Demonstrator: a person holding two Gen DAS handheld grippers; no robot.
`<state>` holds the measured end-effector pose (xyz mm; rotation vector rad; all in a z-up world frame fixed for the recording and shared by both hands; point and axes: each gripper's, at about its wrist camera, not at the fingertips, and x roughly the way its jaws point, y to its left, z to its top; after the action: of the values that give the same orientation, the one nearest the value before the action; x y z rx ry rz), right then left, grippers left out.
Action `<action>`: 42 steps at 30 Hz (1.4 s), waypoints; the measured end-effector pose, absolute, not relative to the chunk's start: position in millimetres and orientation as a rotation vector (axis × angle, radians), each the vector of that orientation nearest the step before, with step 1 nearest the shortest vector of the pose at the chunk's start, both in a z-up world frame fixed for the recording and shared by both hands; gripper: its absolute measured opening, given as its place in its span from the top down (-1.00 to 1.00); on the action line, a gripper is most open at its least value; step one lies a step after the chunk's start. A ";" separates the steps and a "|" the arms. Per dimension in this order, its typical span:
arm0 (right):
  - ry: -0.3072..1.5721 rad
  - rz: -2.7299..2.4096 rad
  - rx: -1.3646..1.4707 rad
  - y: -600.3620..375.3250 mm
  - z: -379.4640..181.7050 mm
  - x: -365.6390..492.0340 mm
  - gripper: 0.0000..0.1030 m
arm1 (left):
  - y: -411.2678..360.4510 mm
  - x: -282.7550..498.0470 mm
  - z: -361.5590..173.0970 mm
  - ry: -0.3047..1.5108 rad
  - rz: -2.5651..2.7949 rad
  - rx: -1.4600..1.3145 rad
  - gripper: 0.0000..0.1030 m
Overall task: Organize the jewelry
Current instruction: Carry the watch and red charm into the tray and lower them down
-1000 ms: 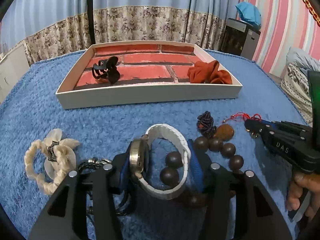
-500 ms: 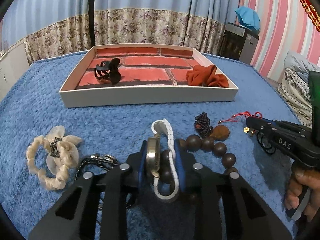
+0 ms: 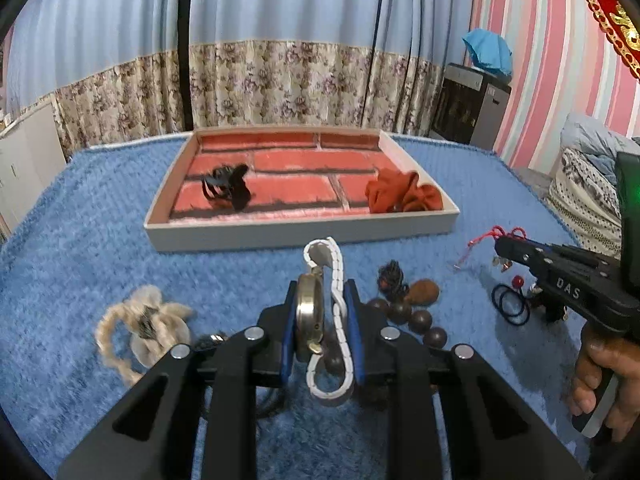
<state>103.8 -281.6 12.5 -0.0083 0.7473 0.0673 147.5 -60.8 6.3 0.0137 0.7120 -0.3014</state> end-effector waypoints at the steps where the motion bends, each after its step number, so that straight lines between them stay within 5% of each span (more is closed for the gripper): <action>1: 0.742 0.066 -0.016 -280.5 15.9 103.2 0.82 | -59.5 148.8 9.3 0.706 -0.298 0.013 0.56; 28: 0.537 0.107 -0.072 -238.4 110.4 156.2 0.81 | -10.3 241.9 96.0 0.539 -0.195 0.001 0.56; 42: 0.608 0.188 -0.052 -209.7 58.5 218.8 0.81 | -7.5 286.0 37.9 0.622 -0.239 -0.041 0.56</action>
<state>218.8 -209.7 58.5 -0.0517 0.6080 0.1878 286.0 -7.5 37.9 -0.0410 0.6221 -0.2395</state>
